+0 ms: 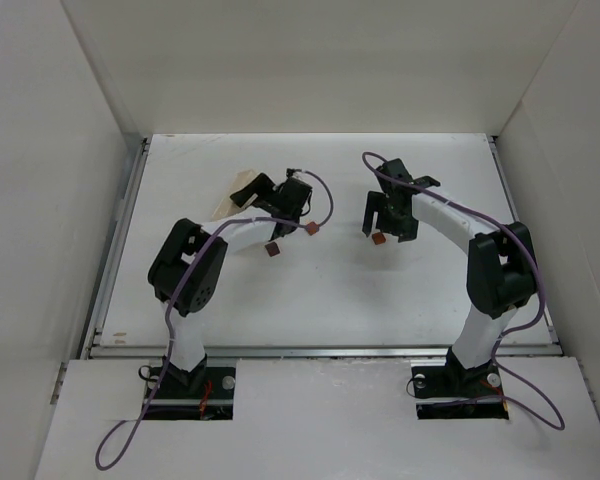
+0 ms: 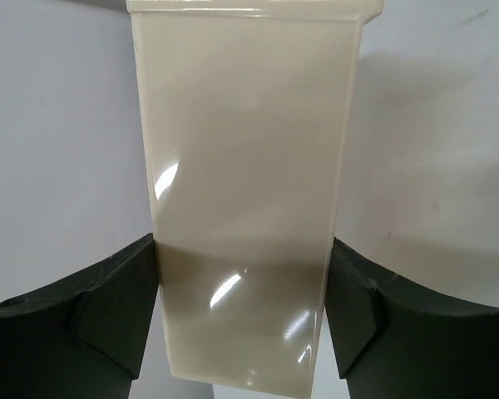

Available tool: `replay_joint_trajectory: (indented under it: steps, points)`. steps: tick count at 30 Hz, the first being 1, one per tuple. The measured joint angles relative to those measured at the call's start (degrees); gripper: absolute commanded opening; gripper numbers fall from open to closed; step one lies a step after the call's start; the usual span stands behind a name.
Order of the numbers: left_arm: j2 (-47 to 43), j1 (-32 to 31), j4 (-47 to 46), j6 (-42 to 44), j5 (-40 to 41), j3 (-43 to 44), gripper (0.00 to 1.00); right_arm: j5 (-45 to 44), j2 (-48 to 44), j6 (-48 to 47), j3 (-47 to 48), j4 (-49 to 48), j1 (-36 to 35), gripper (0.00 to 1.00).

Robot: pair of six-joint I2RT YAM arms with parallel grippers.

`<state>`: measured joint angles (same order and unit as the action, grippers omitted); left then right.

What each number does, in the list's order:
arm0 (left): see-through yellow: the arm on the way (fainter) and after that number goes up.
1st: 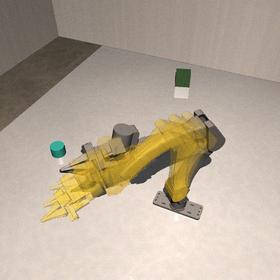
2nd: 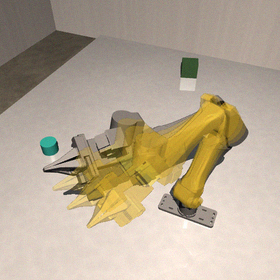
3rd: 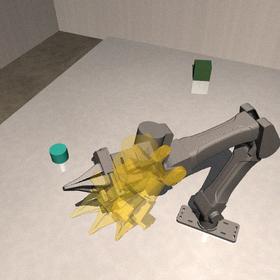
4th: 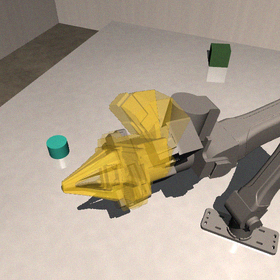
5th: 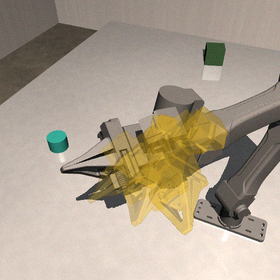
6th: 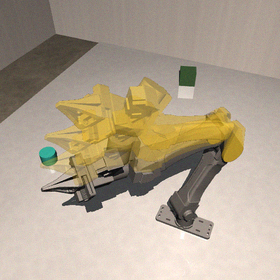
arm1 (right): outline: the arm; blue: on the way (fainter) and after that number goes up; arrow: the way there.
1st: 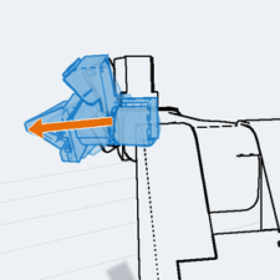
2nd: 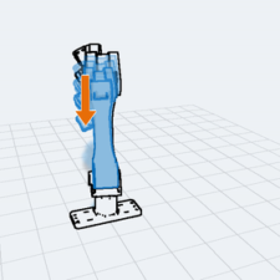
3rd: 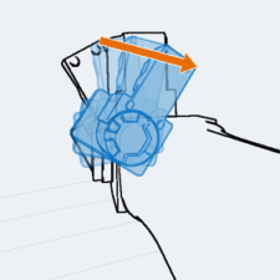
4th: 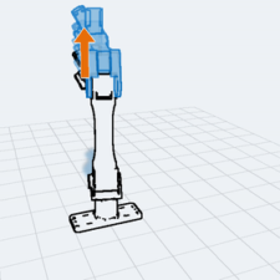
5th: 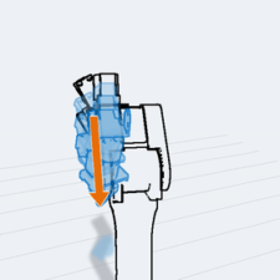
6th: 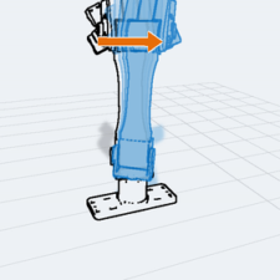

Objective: Build the wood block tower

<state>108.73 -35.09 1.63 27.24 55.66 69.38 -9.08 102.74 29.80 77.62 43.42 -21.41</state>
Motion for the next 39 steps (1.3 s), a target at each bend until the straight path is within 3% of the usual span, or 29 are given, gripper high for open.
replay_joint_trajectory:
  steps: [3,6,12,19,24,27,35,38,39]
  points:
    - [0.02,1.05,6.45,-4.61,-5.05,4.87,0.00,0.20,0.00,0.00,-0.02,-0.13,-0.07,0.89]
    - [0.00,4.90,12.35,-9.88,-15.28,10.54,0.00,0.46,0.00,-0.02,-0.02,-0.17,-0.11,0.89]
    - [-0.61,19.76,19.71,-15.80,-42.53,13.16,0.00,1.42,0.00,-0.39,-0.11,-0.20,-1.29,0.89]
    - [0.31,32.28,23.91,-17.75,-62.36,13.79,0.00,4.13,0.00,-0.70,0.74,-0.39,-3.32,0.89]
    - [2.64,34.77,24.79,-18.21,-68.22,16.90,0.05,4.81,0.07,-0.70,2.78,-0.59,-4.35,0.89]
    - [3.78,34.86,24.74,-18.34,-69.75,18.34,0.25,5.03,0.11,-0.70,2.91,-0.55,-4.70,0.89]
    - [3.61,34.84,24.39,-18.78,-69.75,18.32,0.54,5.03,1.09,-0.70,2.93,-0.52,-4.94,0.89]
    - [3.50,34.77,24.57,-18.86,-68.89,18.27,0.56,5.03,1.36,-0.70,2.93,-0.52,-4.94,0.89]
    - [3.50,34.73,24.65,-18.84,-68.70,18.27,0.50,5.03,1.46,-0.70,2.93,-0.55,-4.94,0.89]
